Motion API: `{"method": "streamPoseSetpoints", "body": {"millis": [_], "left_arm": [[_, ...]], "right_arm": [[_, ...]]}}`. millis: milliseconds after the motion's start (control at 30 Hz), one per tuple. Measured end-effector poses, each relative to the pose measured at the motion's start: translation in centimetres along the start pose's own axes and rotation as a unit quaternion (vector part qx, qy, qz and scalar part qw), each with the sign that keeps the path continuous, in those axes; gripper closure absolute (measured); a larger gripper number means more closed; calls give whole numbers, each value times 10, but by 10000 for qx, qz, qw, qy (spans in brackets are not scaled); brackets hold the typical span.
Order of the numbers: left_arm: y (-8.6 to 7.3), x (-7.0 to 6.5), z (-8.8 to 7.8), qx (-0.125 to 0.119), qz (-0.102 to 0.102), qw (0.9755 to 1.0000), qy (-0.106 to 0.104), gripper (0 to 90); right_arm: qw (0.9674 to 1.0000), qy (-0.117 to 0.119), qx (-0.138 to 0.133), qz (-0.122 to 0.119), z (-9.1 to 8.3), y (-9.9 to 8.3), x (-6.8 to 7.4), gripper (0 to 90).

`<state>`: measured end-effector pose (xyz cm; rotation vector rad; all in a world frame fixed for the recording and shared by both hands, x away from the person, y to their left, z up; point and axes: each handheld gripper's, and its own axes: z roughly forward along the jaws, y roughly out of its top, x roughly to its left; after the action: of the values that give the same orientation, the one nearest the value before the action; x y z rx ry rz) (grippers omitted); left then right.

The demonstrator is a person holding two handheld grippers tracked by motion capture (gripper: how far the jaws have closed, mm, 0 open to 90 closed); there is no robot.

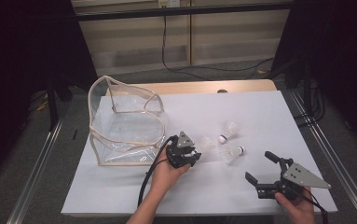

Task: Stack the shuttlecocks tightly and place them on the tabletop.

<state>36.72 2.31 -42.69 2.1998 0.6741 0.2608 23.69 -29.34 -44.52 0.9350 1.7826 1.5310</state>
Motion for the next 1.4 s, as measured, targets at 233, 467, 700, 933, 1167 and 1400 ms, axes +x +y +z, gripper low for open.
{"method": "streamPoseSetpoints", "body": {"millis": [233, 467, 700, 933, 1167, 1400], "left_arm": [[7, 3, 6, 46, 104, 9999, -12, 655], [13, 10, 12, 0, 52, 9999, -118, 655], [18, 14, 18, 25, 69, 9999, -74, 655], [18, 22, 24, 39, 27, 10000, -9, 654], [16, 25, 29, 99, 43, 9999, -73, 654], [16, 26, 31, 81, 35, 9999, -109, 654]], "right_arm": [[10000, -6, 0, 9, 0, 0, 0, 10], [10000, -2, -2, 14, 0, 0, 0, 9], [10000, -5, 8, 20, 0, 0, 0, 10], [10000, 3, 15, 24, -1, 0, -1, 10], [10000, 0, 22, 29, -1, -1, -1, 10], [10000, 5, 31, 24, -1, -1, -1, 10]]}}
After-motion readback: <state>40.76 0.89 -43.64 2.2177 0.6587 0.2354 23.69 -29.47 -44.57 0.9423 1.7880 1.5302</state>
